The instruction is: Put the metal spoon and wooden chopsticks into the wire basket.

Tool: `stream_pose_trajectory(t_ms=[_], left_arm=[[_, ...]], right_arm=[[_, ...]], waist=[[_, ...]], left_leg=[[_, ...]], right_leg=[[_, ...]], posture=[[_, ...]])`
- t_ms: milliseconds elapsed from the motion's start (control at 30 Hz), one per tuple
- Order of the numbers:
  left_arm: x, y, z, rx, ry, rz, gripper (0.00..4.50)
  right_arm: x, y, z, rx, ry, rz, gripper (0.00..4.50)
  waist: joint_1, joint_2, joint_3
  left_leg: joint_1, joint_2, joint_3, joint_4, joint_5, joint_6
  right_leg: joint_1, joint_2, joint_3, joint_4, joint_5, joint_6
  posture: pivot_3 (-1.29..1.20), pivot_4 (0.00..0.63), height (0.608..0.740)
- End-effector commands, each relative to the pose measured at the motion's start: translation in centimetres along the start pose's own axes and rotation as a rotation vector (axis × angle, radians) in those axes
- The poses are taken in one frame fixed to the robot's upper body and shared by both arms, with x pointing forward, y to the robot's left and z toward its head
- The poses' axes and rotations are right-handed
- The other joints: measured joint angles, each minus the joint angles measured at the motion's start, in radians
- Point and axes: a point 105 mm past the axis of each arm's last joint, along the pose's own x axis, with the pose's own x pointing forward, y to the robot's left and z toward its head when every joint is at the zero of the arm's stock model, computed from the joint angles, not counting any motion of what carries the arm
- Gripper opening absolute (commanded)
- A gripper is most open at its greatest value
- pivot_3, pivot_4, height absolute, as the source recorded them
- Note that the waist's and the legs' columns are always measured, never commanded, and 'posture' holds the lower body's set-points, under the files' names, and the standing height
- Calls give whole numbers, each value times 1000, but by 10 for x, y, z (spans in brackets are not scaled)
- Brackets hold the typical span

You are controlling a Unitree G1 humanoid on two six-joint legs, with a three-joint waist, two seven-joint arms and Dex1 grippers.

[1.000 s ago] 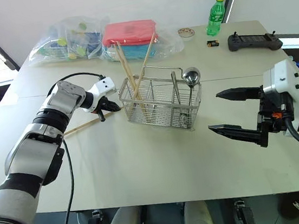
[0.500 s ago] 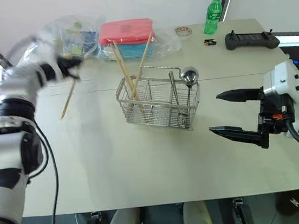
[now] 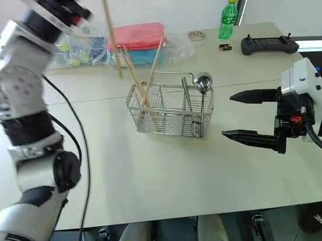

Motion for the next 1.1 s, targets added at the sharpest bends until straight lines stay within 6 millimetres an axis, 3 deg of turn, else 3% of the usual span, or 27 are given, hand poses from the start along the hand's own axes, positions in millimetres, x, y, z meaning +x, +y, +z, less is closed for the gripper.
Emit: stream_pose_trajectory(t_ms=[33, 100, 200, 367, 467, 567, 700, 900, 1000, 1100], left_arm=[[1, -11, -6, 18, 10, -6, 17], [1, -12, -21, 23, 41, -7, 17], [-1, -17, -37, 28, 84, -29, 1080], [-6, -22, -38, 68, 120, -81, 3452], [-15, -22, -31, 118, 155, -136, 3452], [-41, -17, -25, 208, 284, -216, 3452], [-113, -1, -31, 317, 624, -336, 3452], [-190, 18, -27, 327, 960, -363, 3452], [-205, 19, -29, 351, 1025, -379, 3452], [-204, 16, -30, 365, 1022, -383, 3452]], right_arm=[[-1, 2, 11, -41, -13, -4, 4500], [-2, 2, 11, -40, -17, -6, 4500], [-2, 2, 13, -36, -26, -12, 4500], [-1, 1, 11, -33, -27, -17, 4500], [0, -1, 10, -31, -25, -22, 4500], [-2, -7, 9, -34, -15, -33, 4500], [-9, -18, 5, -38, 4, -55, 4500], [-14, -31, -6, -33, 21, -68, 4500], [-13, -33, -8, -29, 20, -60, 4500], [-12, -34, -10, -25, 16, -50, 4500]], waist=[[-1, 0, 0], [1, 0, 0], [3, 0, 0], [3, 0, 0], [-1, 1, 0], [-4, 1, 0], [-11, 3, 0], [3, 3, 1], [5, 4, 1], [3, 4, 1]], left_leg=[[0, 0, 0, 0, 0, 0], [0, 1, 0, 0, 0, 0], [-1, 0, 0, 0, 0, 0], [-2, 0, 0, 0, 0, 0], [-3, 0, 1, -1, 0, 1], [-3, 1, 1, -2, 0, 1], [-1, 2, 2, -6, 0, 1], [-4, 2, 2, -6, -1, 2], [-6, 2, 2, -6, -1, 2], [-7, 4, 1, -5, -1, 2]], right_leg=[[0, 0, 0, 0, 0, 0], [-1, 1, 1, 0, 0, -1], [-1, 1, 1, -1, 0, -1], [-2, 1, 1, -1, 0, -1], [-4, 1, 1, -1, 0, -1], [-5, 2, 1, -1, 0, -2], [-6, 2, 2, 0, -3, -6], [-9, 2, 2, -1, -6, -11], [-9, 0, 2, -2, -6, -12], [-11, -1, 2, -2, -6, -12]], posture=[[0, 150, 692], [0, 150, 692], [0, 150, 692], [0, 150, 692], [0, 150, 692], [0, 150, 692], [0, 150, 692], [0, 150, 692], [0, 150, 692], [0, 150, 692]])
